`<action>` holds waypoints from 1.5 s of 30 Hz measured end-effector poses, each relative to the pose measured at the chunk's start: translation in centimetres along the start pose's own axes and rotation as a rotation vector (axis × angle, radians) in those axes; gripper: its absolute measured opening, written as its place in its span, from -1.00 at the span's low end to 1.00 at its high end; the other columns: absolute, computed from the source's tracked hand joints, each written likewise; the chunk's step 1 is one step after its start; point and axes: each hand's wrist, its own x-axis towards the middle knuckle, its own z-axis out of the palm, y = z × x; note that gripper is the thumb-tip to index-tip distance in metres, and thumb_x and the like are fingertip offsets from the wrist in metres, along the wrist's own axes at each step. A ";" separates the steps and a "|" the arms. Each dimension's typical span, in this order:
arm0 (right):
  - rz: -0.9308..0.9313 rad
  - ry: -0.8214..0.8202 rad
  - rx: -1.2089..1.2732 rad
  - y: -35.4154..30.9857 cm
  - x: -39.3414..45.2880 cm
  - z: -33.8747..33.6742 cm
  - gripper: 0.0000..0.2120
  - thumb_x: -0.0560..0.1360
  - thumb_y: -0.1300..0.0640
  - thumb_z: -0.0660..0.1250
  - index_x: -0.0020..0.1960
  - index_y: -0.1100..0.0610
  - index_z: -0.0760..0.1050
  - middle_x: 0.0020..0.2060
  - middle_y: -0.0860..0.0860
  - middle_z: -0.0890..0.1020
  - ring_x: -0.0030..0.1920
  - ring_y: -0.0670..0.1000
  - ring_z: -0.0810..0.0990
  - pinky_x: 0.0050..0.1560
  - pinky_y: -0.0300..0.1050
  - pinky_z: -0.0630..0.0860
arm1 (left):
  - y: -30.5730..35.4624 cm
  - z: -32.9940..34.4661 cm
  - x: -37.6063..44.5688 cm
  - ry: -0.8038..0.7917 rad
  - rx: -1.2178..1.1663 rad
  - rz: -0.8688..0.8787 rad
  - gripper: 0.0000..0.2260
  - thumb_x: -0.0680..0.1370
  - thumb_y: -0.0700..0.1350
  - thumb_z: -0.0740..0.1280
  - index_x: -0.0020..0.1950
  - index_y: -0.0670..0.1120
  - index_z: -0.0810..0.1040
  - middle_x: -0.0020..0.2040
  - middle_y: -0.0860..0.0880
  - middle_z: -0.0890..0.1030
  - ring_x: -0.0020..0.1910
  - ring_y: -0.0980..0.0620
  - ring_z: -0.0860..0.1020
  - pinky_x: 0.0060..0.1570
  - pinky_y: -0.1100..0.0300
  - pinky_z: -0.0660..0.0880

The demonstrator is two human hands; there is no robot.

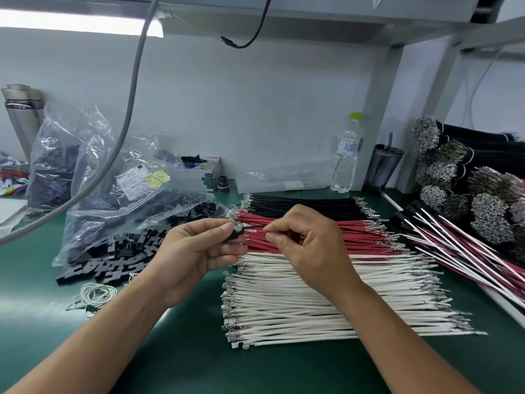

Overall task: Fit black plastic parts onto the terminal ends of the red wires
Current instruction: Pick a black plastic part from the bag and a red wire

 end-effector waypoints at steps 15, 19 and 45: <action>0.040 -0.055 -0.044 -0.4 -0.1 0.1 -0.94 0.56 0.10 0.40 -0.06 0.03 0.65 -0.21 -0.14 0.56 -0.16 -0.07 0.57 -0.15 0.02 0.53 | 0.1 -0.1 -0.1 -0.036 -0.012 -0.014 -0.83 0.43 -0.16 0.45 -0.04 -0.18 0.76 -0.09 -0.27 0.73 -0.26 -0.08 0.73 -0.30 0.19 0.68; 0.036 -0.065 -0.070 -0.4 -0.1 0.1 -0.92 0.58 0.08 0.37 -0.04 0.03 0.64 -0.19 -0.14 0.57 -0.14 -0.09 0.57 -0.13 0.02 0.53 | 0.1 -0.1 0.0 -0.039 -0.016 -0.015 -0.84 0.45 -0.16 0.43 -0.05 -0.18 0.76 -0.10 -0.26 0.73 -0.27 -0.07 0.73 -0.30 0.19 0.68; -0.081 0.004 -0.103 -1.0 -0.2 0.2 -0.99 0.50 0.16 0.48 -0.08 0.09 0.69 -0.20 -0.14 0.57 -0.21 -0.09 0.57 -0.24 -0.05 0.54 | 0.4 -0.1 -0.1 -0.042 -0.018 -0.039 -0.81 0.44 -0.12 0.45 -0.06 -0.20 0.76 -0.16 -0.25 0.72 -0.31 -0.06 0.73 -0.35 0.21 0.66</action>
